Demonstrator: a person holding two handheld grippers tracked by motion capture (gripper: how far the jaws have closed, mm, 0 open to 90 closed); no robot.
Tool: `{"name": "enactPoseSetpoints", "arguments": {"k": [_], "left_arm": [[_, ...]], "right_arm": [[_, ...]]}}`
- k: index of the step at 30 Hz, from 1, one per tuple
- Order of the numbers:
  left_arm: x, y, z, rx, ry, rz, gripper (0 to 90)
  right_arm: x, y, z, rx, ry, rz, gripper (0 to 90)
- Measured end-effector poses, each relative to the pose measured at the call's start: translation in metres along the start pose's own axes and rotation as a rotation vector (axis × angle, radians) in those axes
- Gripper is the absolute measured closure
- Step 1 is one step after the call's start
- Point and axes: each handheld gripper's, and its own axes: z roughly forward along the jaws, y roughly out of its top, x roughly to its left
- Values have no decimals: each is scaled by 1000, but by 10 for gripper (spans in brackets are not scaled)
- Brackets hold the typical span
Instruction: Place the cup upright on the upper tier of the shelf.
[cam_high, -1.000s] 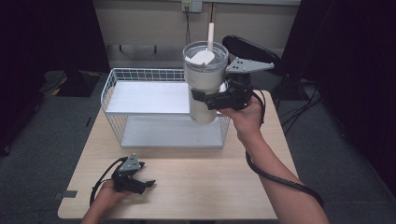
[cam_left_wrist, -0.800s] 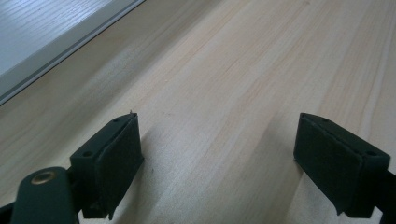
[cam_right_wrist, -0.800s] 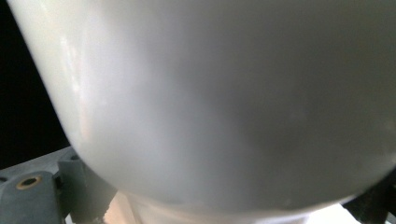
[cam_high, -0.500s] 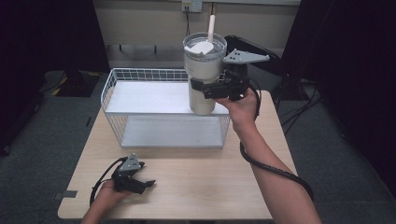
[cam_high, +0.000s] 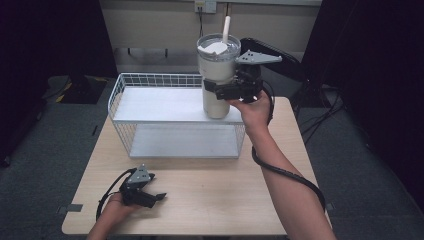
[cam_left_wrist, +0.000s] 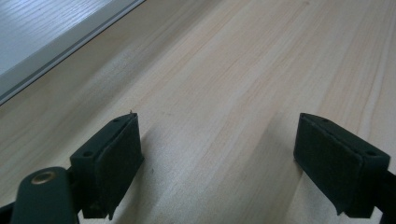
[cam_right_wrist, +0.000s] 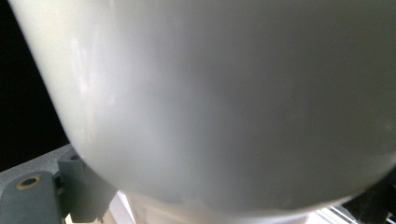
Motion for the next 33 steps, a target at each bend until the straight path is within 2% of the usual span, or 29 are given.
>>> {"name": "enactPoseSetpoints", "arguments": {"k": [15,22,33], "left_arm": [[0,0,0,0,1,0,145],[0,0,0,1,1,1,145],[0,0,0,1,0,2,145]], "right_arm": [[-7,-4,15,5,-29,6,97],[-6,-5,22,16,-46,-11,97],[-6,-13,30,22,-48,-10,96]]}}
